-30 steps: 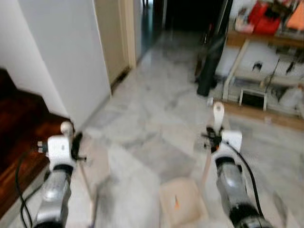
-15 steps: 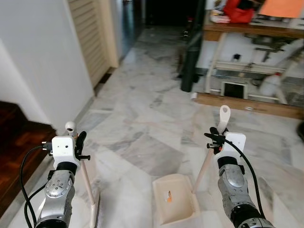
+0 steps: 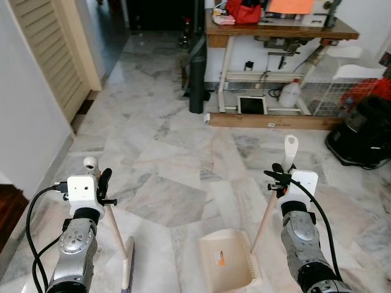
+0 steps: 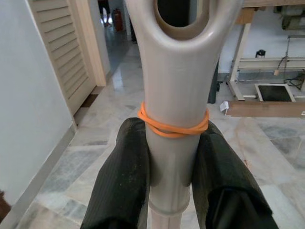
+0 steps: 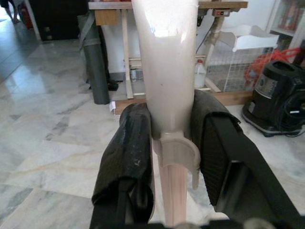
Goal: Sweep floor
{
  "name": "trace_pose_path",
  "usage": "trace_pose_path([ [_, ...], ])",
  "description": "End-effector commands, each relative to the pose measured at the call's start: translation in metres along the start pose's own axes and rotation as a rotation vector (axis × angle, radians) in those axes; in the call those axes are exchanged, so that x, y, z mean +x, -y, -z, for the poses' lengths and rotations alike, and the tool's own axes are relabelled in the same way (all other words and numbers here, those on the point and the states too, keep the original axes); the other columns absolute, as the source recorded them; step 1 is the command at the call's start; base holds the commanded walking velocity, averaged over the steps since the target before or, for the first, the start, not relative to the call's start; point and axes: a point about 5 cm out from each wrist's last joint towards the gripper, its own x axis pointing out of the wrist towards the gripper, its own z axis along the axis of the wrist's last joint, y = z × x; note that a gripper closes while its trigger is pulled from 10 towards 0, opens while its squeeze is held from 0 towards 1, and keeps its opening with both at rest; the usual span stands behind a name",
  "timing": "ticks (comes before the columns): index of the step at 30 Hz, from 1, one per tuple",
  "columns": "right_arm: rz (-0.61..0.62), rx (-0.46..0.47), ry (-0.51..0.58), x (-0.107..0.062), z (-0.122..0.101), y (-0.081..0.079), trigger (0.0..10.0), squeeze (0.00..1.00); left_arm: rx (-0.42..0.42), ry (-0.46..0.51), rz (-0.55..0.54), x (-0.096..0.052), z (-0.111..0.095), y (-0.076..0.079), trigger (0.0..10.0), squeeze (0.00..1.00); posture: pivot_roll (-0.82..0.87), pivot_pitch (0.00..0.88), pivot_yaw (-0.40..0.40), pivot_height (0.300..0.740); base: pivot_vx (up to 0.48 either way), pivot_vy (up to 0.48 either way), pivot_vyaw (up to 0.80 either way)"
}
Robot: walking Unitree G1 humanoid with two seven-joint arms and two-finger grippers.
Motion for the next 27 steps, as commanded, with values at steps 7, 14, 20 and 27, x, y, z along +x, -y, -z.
trace_pose_path([
  [7,-0.003,-0.003,0.055,0.006,-0.0126,-0.0011,10.0,0.0,0.004,0.033,-0.01,0.0031,-0.0075,-0.003,10.0,0.0,0.05,0.0,0.007,0.74,0.0,0.147,-0.79],
  [14,-0.008,-0.003,0.054,0.0067,-0.013,-0.0025,10.0,0.0,0.005,0.034,-0.011,0.0031,-0.0075,-0.0029,10.0,0.0,0.05,0.0,0.006,0.74,0.0,0.058,-0.79],
  [20,-0.009,-0.003,0.053,0.0066,-0.0128,-0.0027,10.0,0.0,0.004,0.034,-0.011,0.0032,-0.0075,-0.0028,10.0,0.0,0.05,0.0,0.006,0.74,0.0,0.209,-0.79],
  [27,-0.011,-0.003,0.053,0.0067,-0.0129,-0.0037,10.0,0.0,0.011,0.039,-0.004,0.004,-0.0081,-0.0023,10.0,0.0,0.05,0.0,0.007,0.74,0.0,0.0,-0.79],
])
